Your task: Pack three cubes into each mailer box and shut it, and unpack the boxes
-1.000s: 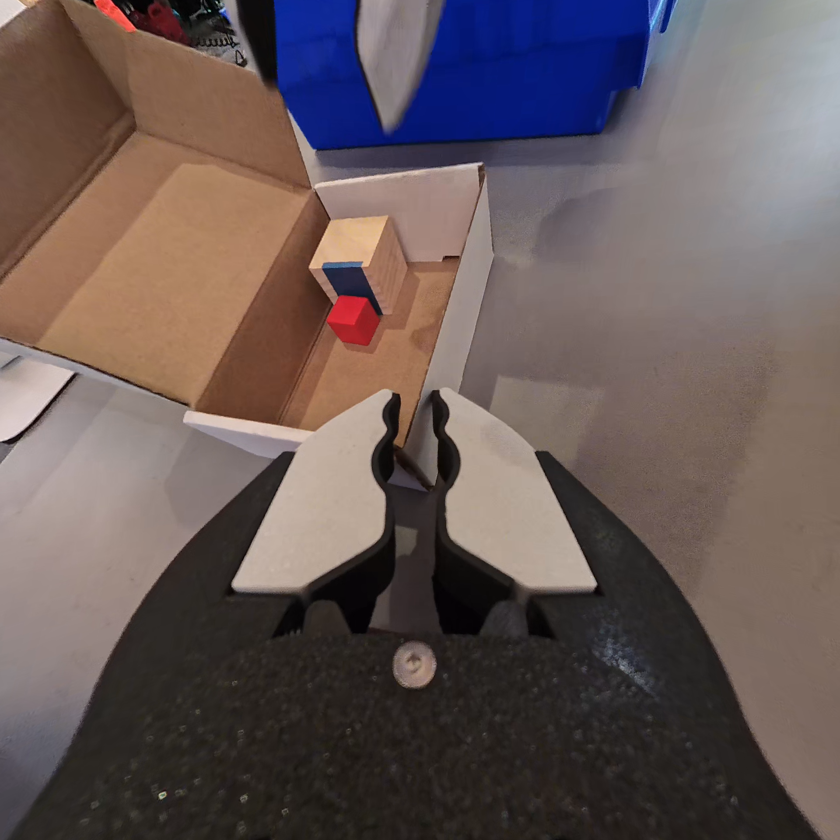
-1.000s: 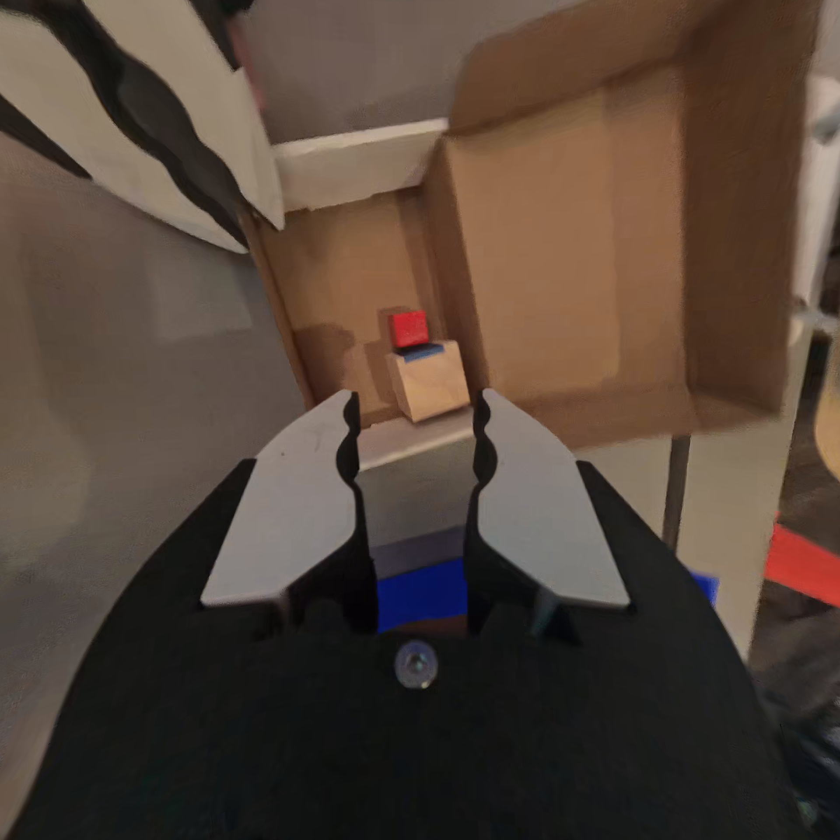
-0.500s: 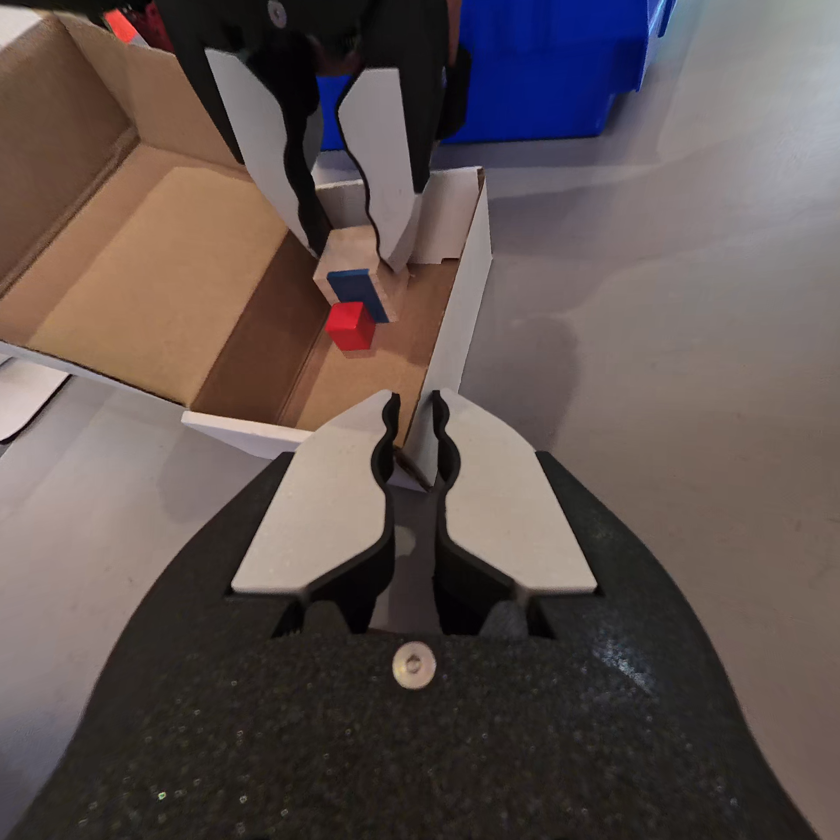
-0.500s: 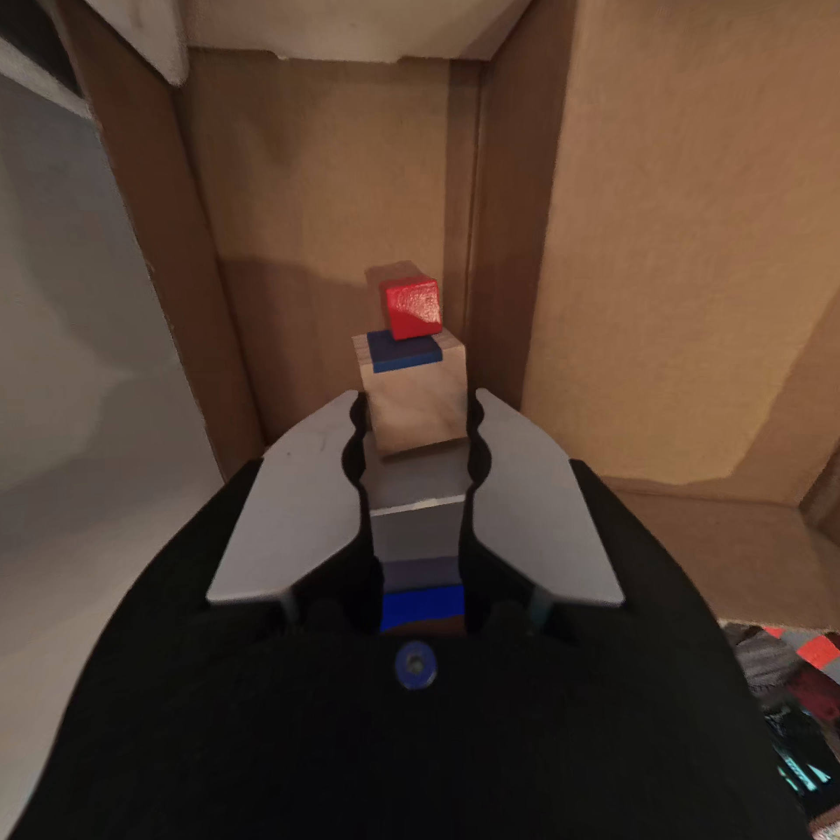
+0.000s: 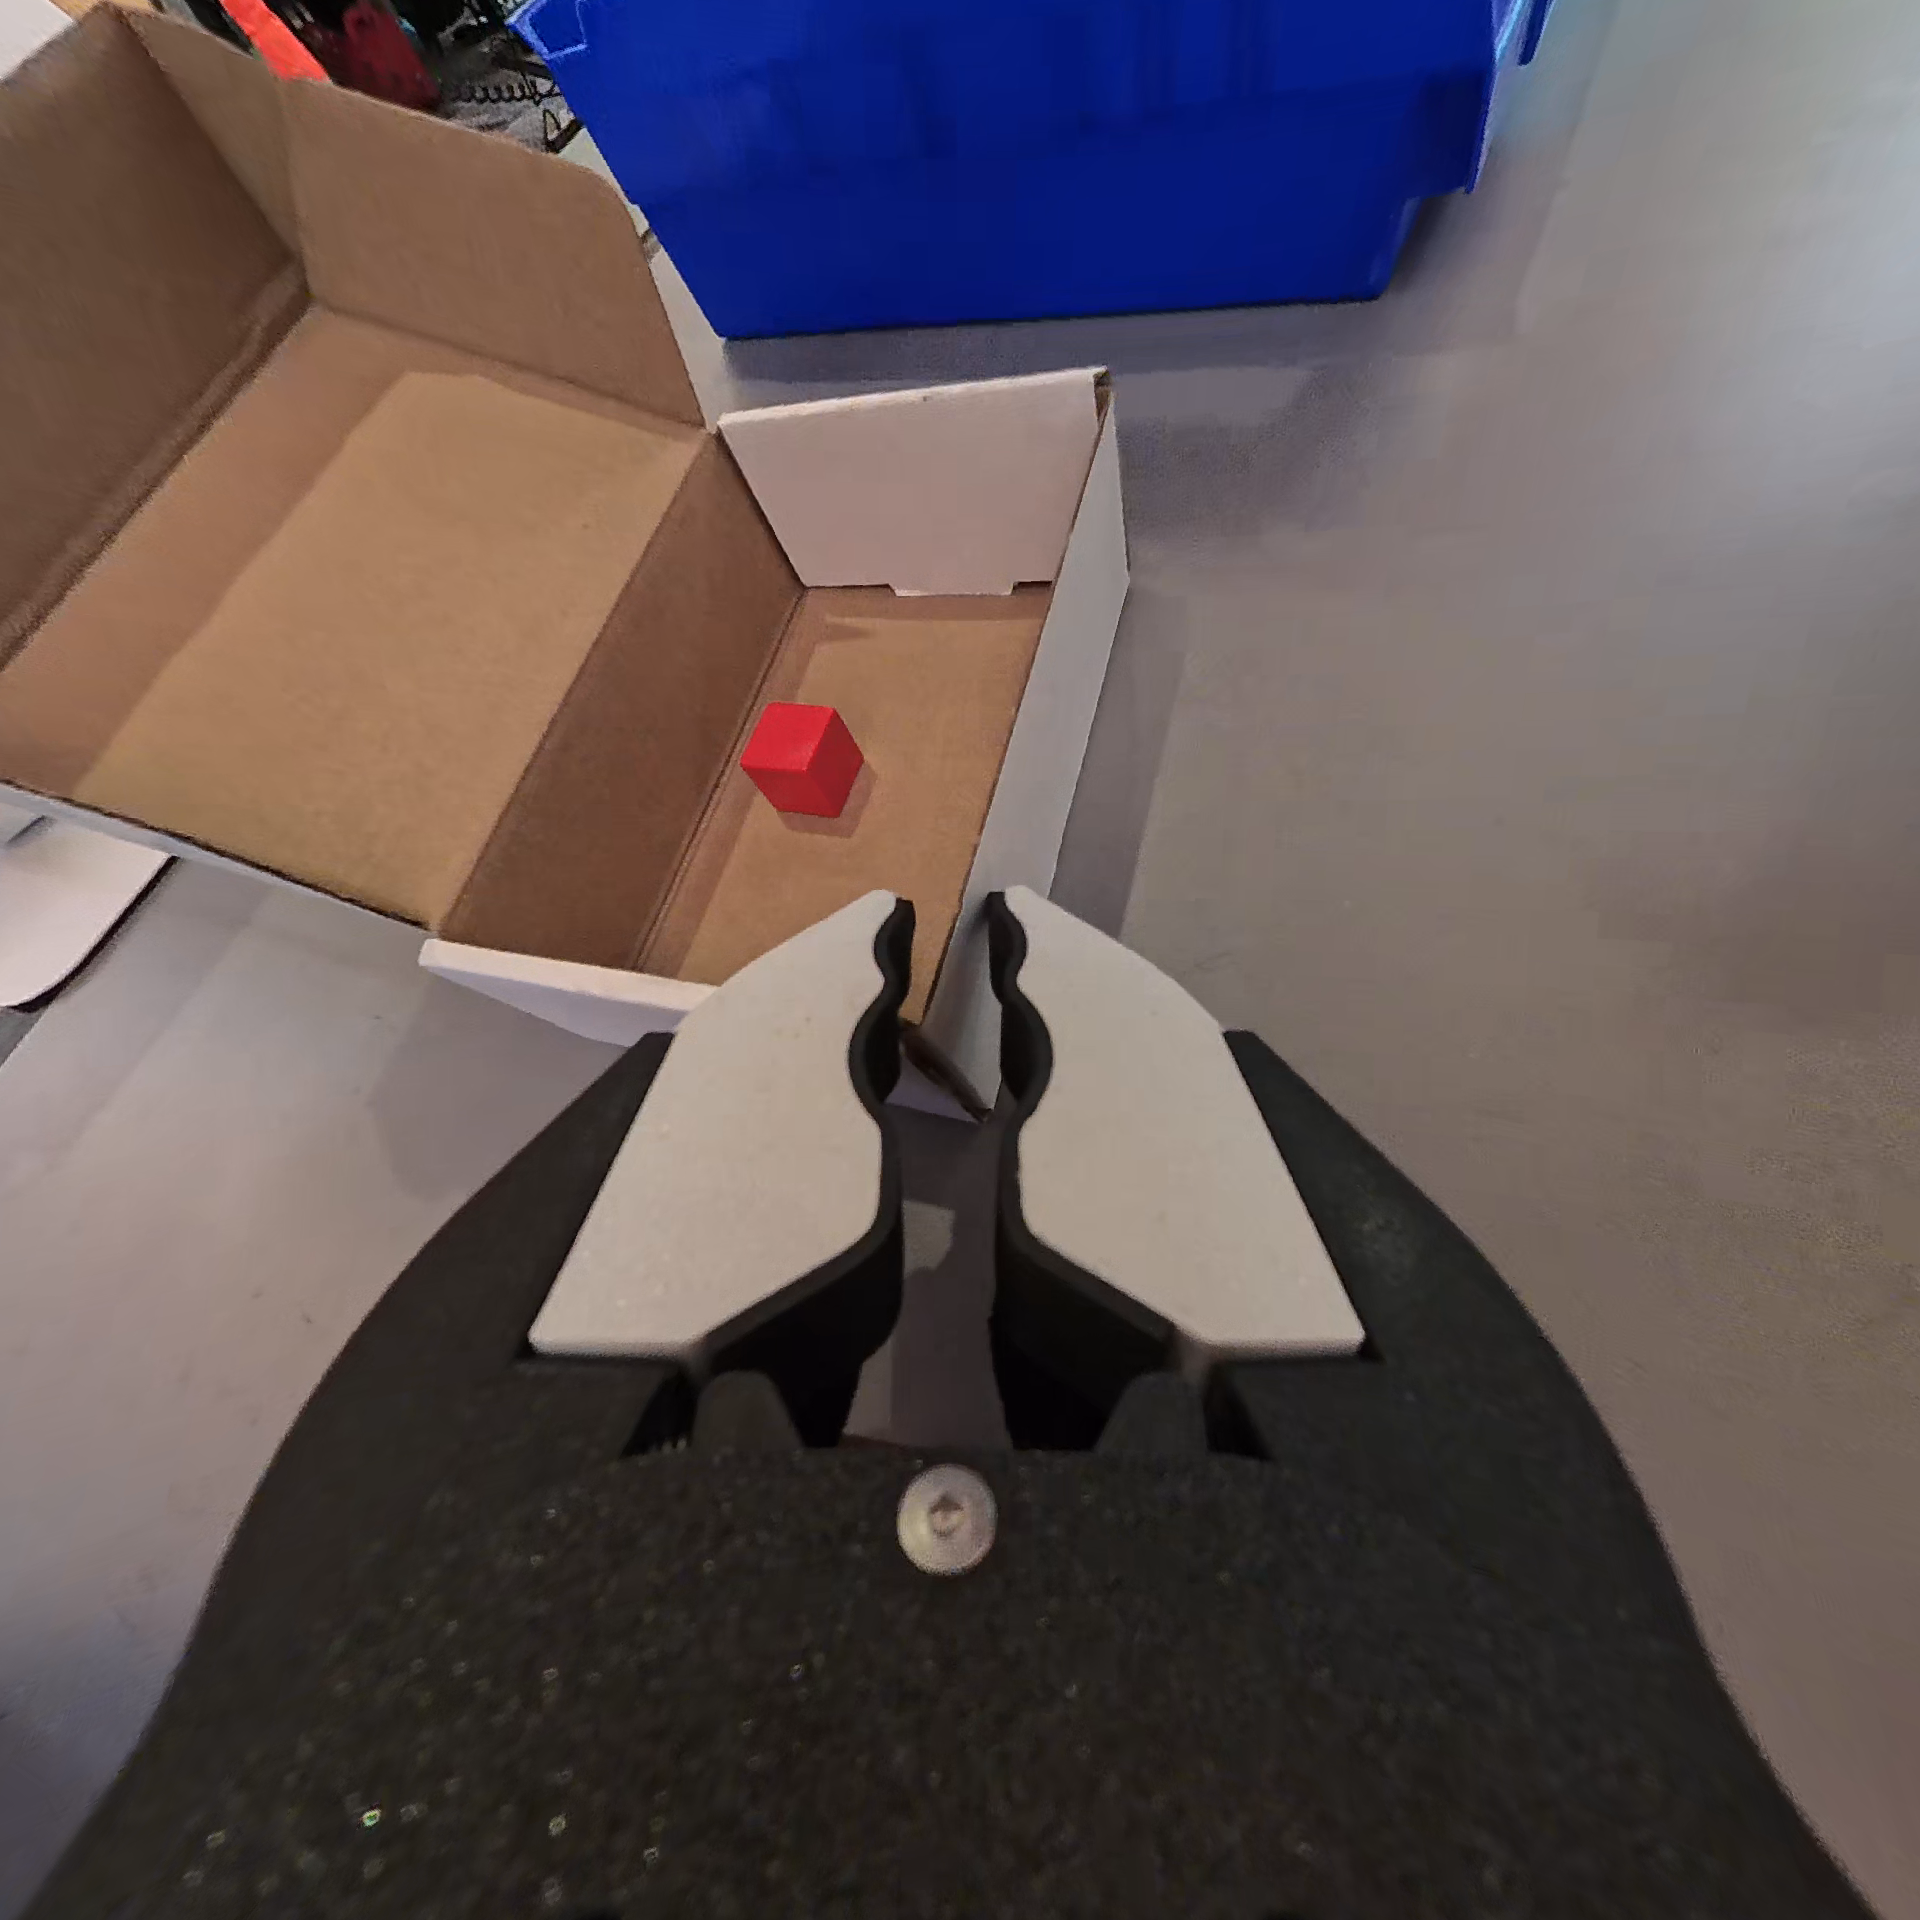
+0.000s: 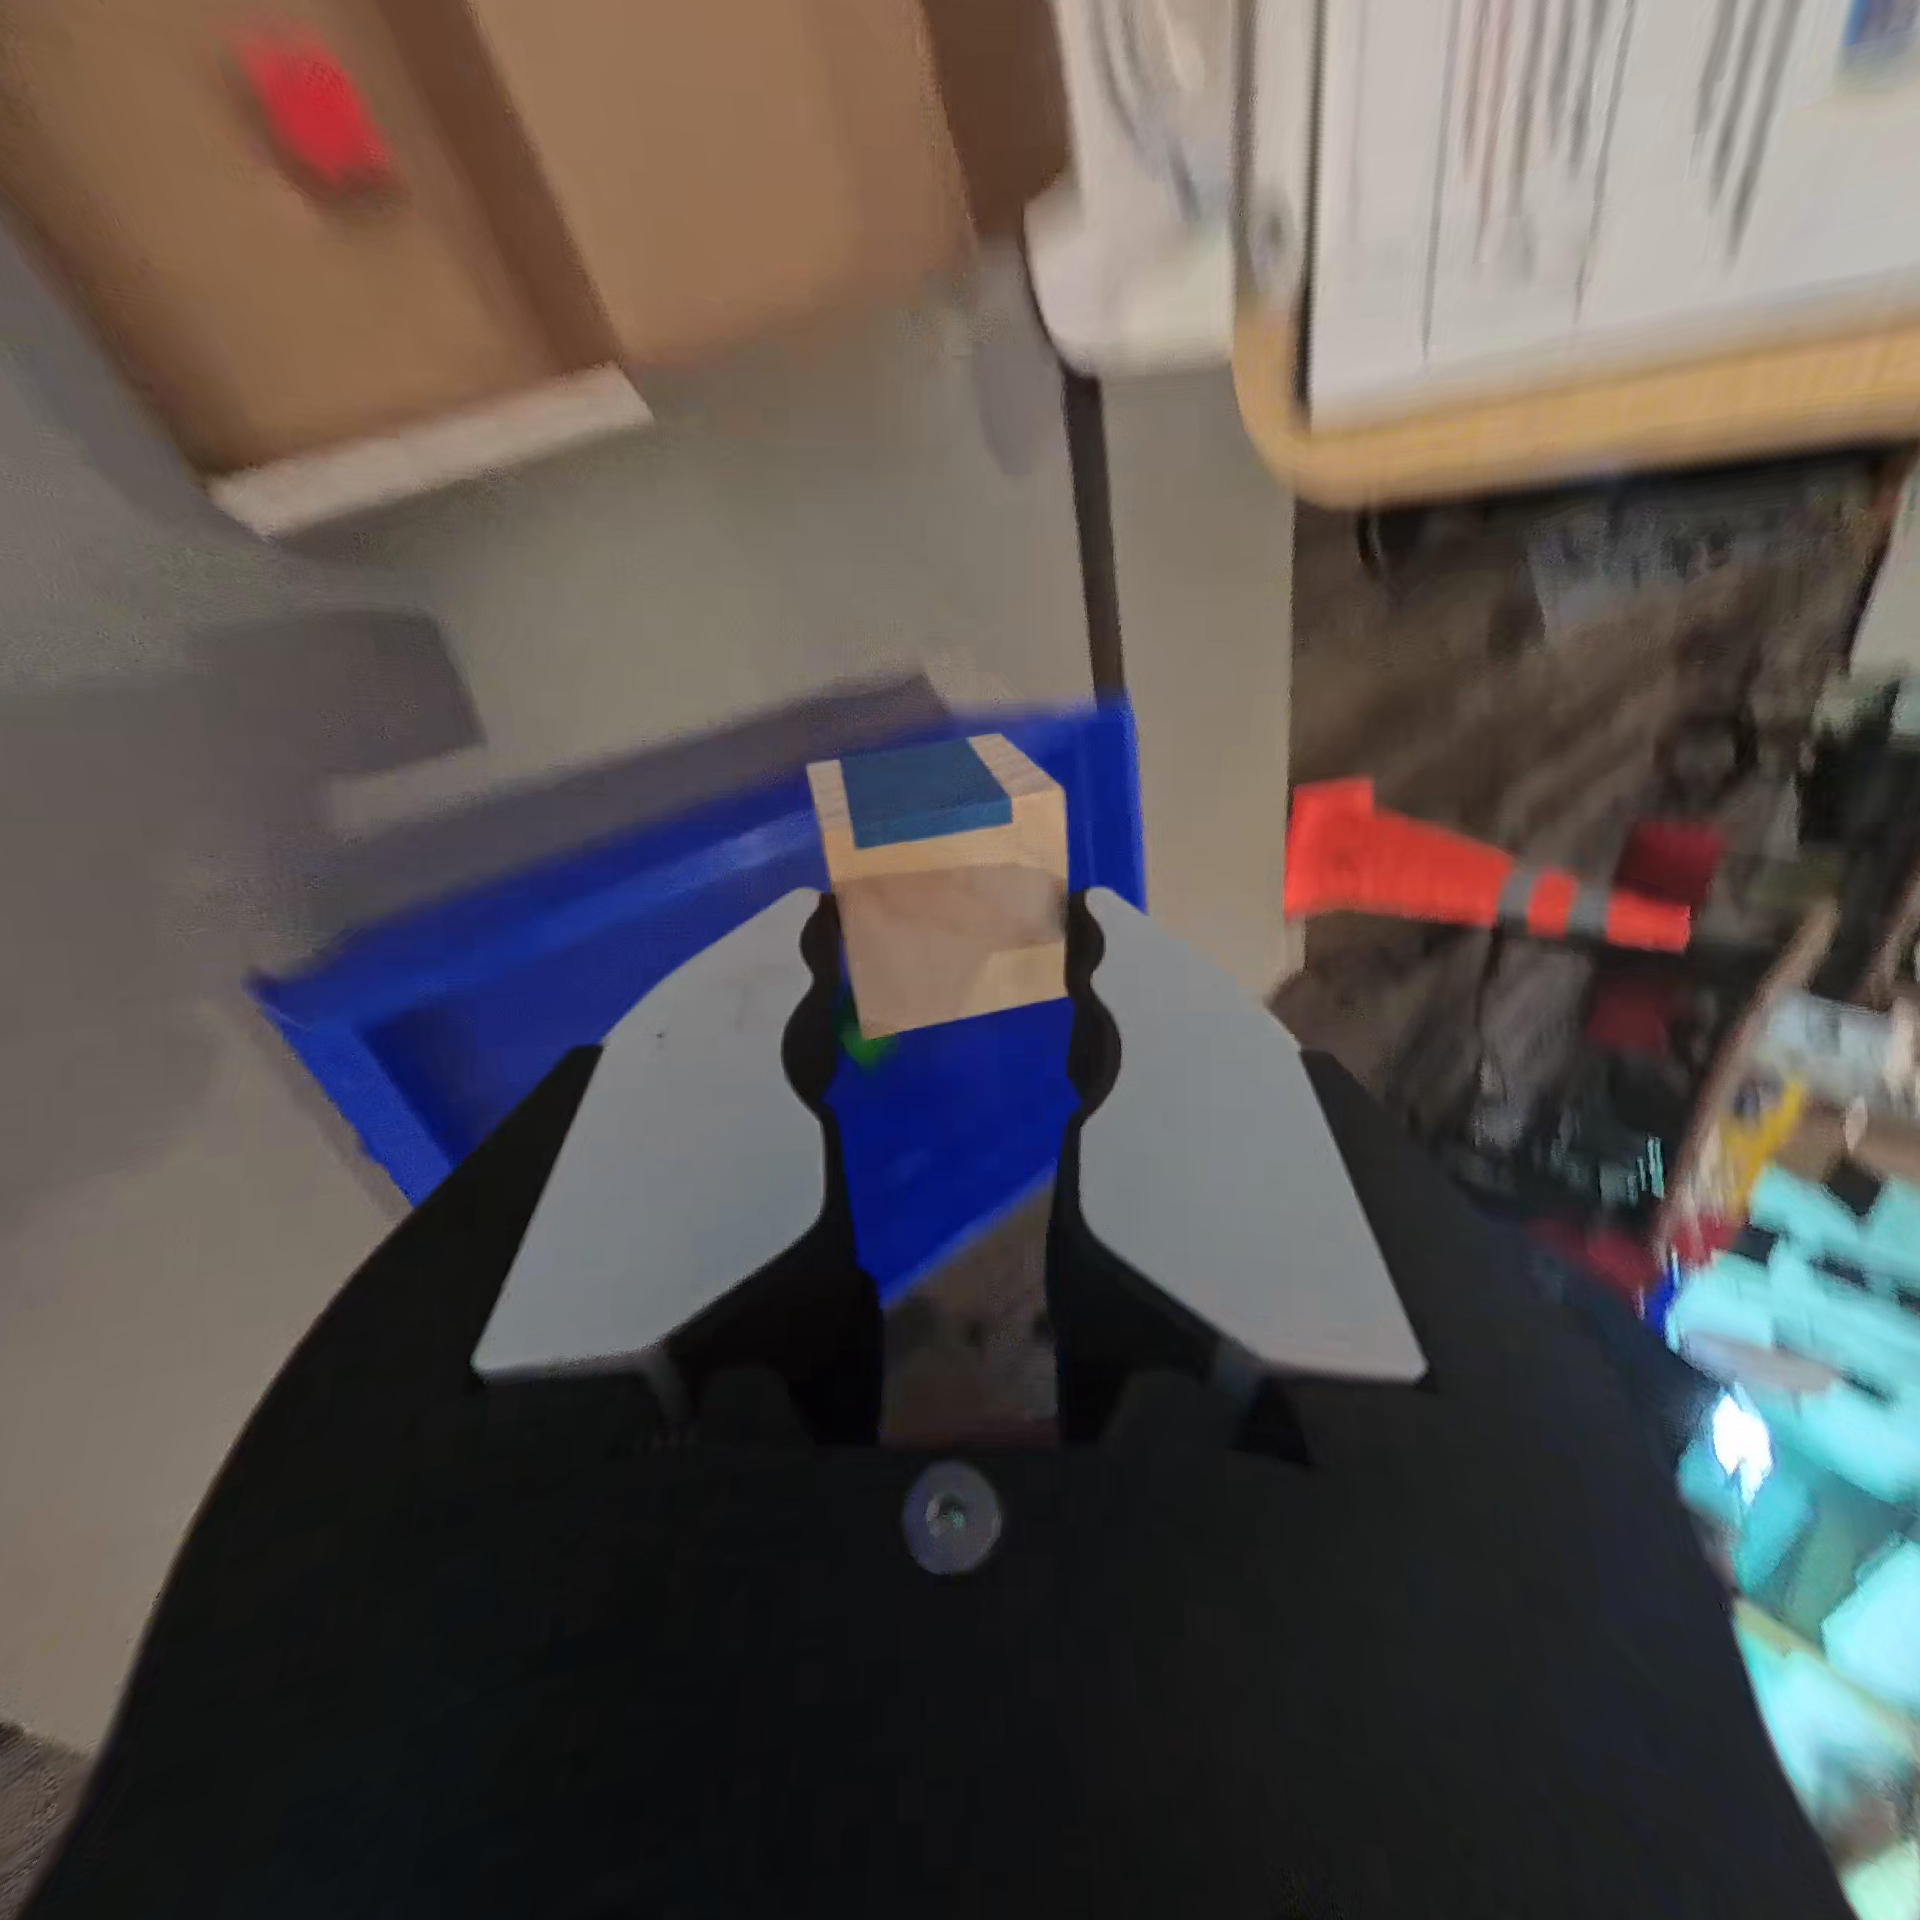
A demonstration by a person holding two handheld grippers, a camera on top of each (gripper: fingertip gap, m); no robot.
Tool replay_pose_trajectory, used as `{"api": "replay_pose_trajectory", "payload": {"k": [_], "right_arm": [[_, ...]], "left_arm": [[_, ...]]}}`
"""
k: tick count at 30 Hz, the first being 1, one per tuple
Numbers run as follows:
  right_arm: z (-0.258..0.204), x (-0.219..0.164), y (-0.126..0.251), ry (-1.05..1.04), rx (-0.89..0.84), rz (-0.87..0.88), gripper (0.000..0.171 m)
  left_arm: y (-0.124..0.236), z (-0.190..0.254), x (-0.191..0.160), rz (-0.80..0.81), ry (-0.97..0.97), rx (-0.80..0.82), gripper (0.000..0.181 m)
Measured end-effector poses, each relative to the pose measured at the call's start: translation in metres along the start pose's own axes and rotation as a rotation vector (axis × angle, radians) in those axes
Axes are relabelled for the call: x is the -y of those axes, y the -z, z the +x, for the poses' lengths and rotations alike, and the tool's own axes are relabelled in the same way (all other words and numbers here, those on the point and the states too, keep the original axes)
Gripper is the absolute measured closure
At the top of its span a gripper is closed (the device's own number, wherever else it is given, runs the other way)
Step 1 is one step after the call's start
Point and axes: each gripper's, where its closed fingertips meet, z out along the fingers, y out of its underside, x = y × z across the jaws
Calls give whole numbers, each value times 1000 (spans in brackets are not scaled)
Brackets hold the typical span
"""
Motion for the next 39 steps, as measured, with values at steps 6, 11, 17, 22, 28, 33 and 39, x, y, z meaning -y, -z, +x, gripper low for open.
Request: {"api": "replay_pose_trajectory", "payload": {"k": [6,11,17,22,28,33,39], "right_arm": [[-29,-152,-80,-308,186,-326,130],[-60,-194,-127,-387,255,-428,129],[-71,-202,-146,-436,302,-468,128],[-45,-181,-124,-365,184,-451,118],[-65,28,-63,-194,192,64,126],[-134,131,-83,158,317,221,135],[-155,133,-150,204,445,46,134]], "left_arm": [[0,0,0,-3,-6,3,168],[0,0,0,0,-4,2,168],[0,0,0,1,-4,1,168],[0,0,0,-2,-7,5,168],[0,1,0,-2,-9,6,168],[0,0,-1,-4,-14,4,168],[0,0,0,-4,-2,3,167]]}}
